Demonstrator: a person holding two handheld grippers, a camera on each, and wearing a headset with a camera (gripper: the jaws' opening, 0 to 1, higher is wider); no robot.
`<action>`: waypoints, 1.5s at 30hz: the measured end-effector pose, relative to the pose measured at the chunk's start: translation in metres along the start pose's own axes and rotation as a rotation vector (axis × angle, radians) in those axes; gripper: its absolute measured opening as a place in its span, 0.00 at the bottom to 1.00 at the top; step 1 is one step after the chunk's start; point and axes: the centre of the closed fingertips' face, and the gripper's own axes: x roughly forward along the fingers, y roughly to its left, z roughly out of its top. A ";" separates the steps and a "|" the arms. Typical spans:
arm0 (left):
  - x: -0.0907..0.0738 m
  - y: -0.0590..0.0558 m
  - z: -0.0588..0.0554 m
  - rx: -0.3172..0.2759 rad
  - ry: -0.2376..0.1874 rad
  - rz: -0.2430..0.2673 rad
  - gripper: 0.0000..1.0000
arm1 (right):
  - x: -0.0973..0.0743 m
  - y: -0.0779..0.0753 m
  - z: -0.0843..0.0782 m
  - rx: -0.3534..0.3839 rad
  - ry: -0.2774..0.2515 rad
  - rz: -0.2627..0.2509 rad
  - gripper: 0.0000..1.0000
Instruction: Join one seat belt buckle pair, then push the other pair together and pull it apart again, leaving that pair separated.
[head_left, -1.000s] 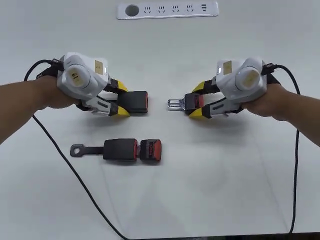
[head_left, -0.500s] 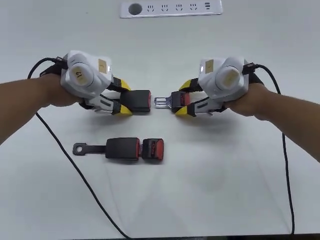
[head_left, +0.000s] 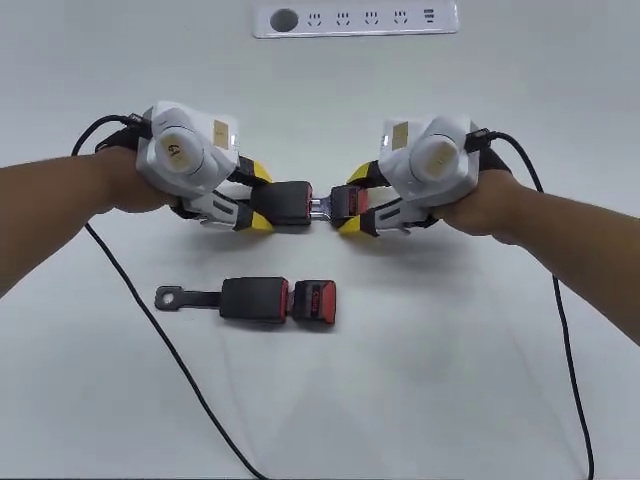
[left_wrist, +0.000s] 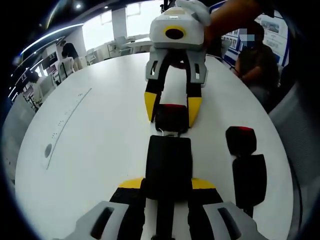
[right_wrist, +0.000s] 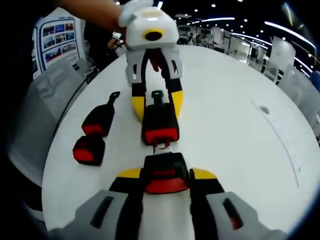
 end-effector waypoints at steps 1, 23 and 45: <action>0.000 0.000 0.000 0.000 0.000 0.000 0.33 | 0.000 0.000 0.000 0.004 -0.001 -0.002 0.36; 0.002 0.000 0.000 0.067 0.050 -0.028 0.32 | 0.012 0.006 0.012 0.022 0.024 -0.015 0.35; 0.002 -0.001 0.001 0.068 0.065 -0.029 0.33 | 0.012 0.004 0.008 0.027 0.039 -0.024 0.35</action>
